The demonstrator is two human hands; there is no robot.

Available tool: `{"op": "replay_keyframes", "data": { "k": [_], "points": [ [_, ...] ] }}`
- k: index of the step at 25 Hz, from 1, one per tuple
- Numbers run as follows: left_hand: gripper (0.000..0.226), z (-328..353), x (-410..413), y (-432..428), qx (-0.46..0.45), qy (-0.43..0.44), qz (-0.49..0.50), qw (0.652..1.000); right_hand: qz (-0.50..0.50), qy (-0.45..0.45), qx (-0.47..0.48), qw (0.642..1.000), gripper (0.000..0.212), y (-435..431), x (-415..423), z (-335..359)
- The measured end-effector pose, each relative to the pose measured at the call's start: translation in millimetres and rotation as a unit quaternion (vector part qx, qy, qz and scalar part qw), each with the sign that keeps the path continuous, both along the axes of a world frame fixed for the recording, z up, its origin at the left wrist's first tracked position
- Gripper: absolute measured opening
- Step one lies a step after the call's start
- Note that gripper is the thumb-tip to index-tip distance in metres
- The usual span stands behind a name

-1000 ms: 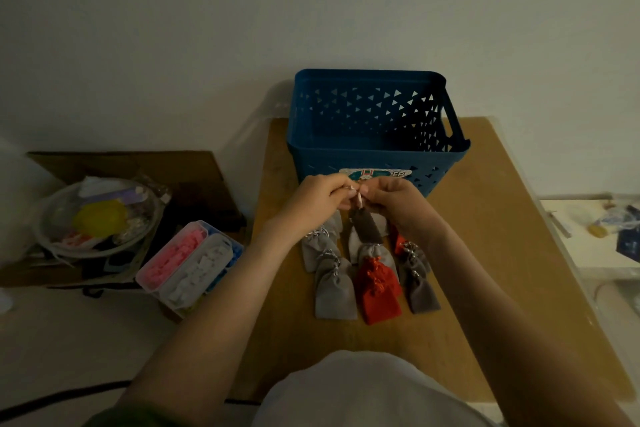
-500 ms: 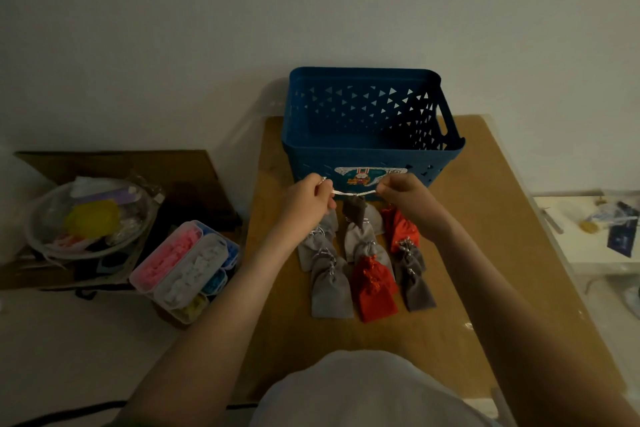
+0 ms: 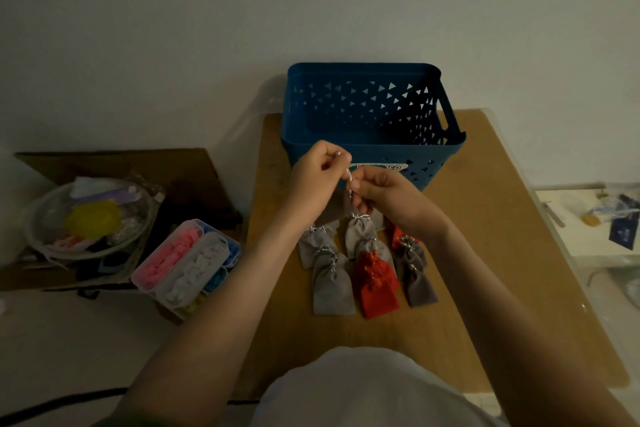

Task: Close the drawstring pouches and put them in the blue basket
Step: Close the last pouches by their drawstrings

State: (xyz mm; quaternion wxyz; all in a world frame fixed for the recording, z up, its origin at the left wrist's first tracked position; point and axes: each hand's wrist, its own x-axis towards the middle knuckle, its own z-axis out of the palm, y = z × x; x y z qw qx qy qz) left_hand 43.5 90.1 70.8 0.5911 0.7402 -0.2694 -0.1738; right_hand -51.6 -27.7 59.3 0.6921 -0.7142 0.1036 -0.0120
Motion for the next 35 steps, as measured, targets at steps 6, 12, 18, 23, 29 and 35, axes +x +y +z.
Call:
{"op": "replay_keyframes", "data": {
  "k": [6, 12, 18, 23, 29, 35],
  "points": [
    [0.017, 1, -1, 2, -0.003, -0.079, 0.016, 0.997, -0.018, -0.01, -0.002, 1.0, 0.014, -2, -5, 11],
    [0.01, -12, -21, -2, 0.012, -0.125, 0.096, 0.987, -0.151, -0.032, -0.021, 0.988, 0.011, 9, 2, 13],
    [0.025, -12, -26, 2, 0.096, -0.166, 0.054, 0.98, -0.217, -0.031, -0.043, 0.975, 0.012, 16, 9, 4],
    [0.014, -9, -12, 5, 0.069, 0.005, 0.003, 0.998, -0.215, -0.076, -0.03, 0.973, 0.01, 18, 6, 5],
    [0.023, 1, -9, 9, 0.148, -0.132, 0.092, 0.976, -0.186, -0.054, -0.065, 0.979, 0.013, 23, 6, 6],
    [0.026, -4, -17, 7, 0.104, -0.084, 0.063, 0.989, -0.212, -0.053, -0.163, 0.962, 0.011, 20, 9, -1]
  ]
}}
